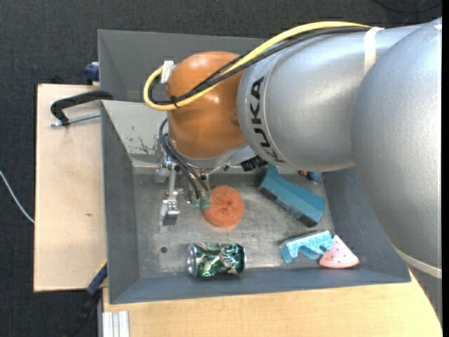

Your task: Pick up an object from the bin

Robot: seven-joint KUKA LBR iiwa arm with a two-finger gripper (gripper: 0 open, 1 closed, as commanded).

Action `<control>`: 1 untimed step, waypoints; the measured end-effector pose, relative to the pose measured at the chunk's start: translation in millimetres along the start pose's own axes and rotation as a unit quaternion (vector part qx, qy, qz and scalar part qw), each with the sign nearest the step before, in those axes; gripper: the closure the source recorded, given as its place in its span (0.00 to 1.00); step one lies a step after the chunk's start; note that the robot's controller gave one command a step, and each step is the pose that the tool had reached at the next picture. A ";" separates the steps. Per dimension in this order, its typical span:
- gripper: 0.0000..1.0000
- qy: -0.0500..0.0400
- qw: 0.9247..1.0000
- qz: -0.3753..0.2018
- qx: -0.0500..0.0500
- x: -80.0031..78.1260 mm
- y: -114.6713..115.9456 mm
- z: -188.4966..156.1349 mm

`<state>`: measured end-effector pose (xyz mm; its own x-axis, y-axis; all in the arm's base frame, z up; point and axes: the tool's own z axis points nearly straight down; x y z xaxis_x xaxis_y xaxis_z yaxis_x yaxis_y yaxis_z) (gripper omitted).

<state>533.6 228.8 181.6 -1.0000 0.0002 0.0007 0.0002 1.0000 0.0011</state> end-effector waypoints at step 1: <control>1.00 0.000 1.000 0.000 0.000 0.0 0.0 0.0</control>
Offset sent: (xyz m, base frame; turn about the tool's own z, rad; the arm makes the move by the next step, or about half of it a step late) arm 0.0000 0.0000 0.0000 0.0000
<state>533.6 228.8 181.6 -1.0000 0.0002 0.0008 0.0002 1.0000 0.0012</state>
